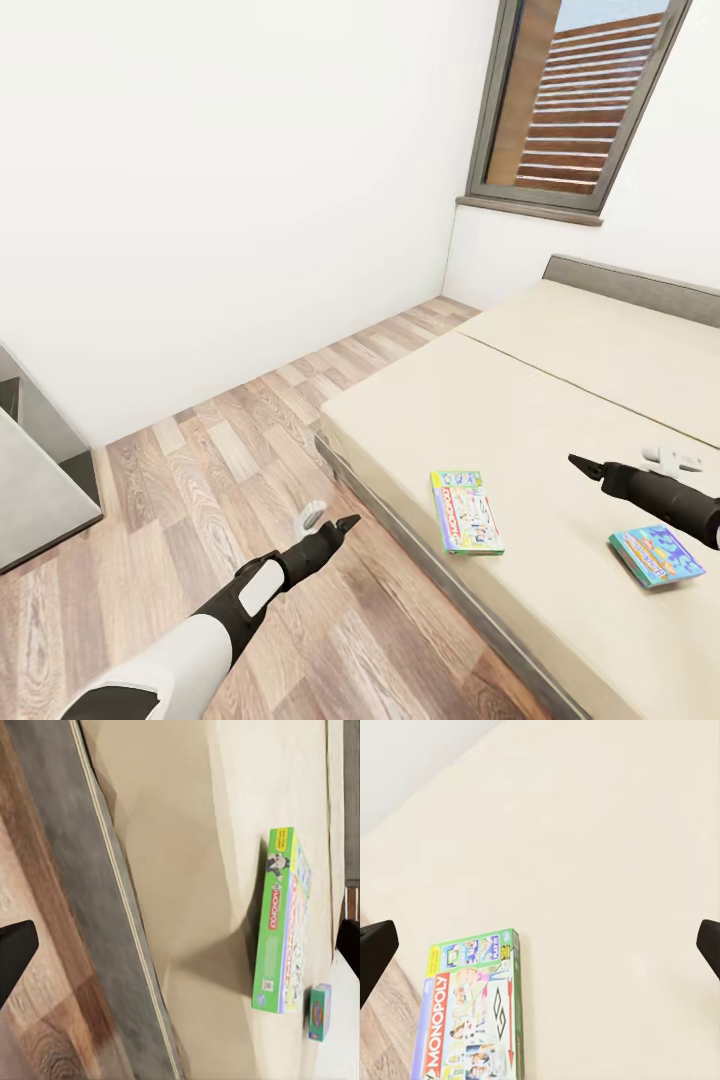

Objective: Put all the toys in the child's room - the three board games (two on the bed and one on the table), the two jigsaw puzzles on the table, and the tennis ball on the table - inside the toy box on the table in the child's room.

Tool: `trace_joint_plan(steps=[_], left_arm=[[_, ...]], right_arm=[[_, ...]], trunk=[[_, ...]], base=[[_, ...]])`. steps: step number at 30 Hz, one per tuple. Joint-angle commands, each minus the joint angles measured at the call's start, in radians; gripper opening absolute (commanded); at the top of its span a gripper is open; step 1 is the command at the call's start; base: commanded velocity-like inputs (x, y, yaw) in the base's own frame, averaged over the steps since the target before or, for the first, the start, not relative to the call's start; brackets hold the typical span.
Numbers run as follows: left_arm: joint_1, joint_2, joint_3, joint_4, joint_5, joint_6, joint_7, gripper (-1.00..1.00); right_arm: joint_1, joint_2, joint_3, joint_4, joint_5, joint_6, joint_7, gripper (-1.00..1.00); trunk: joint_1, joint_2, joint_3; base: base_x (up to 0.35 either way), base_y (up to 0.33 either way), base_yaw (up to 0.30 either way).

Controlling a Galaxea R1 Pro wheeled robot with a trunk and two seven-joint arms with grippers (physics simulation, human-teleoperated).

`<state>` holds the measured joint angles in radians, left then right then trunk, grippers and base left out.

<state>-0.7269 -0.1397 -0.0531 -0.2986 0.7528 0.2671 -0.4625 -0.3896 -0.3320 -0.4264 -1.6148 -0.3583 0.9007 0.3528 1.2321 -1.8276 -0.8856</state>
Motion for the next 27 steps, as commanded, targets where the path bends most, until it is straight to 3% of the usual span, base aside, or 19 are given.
trace_joint_plan(steps=[1,12,27], left_arm=[[0.000,0.001,-0.007,-0.001,0.010,0.005,-0.009,1.00],[0.000,0.000,-0.043,-0.002,0.011,0.006,-0.044,1.00],[0.000,0.000,-0.054,-0.002,0.011,0.009,-0.095,1.00]], right_arm=[[-0.001,0.000,-0.002,0.000,0.005,0.005,0.008,1.00],[-0.001,0.001,-0.002,0.000,0.005,0.004,0.007,1.00],[-0.002,0.001,-0.002,0.000,0.005,0.004,0.007,1.00]], trunk=[[0.000,0.000,-0.002],[0.000,0.000,-0.016],[0.000,0.000,-0.039]], base=[[0.000,0.000,0.000],[0.000,0.000,0.000],[0.000,0.000,0.000]])
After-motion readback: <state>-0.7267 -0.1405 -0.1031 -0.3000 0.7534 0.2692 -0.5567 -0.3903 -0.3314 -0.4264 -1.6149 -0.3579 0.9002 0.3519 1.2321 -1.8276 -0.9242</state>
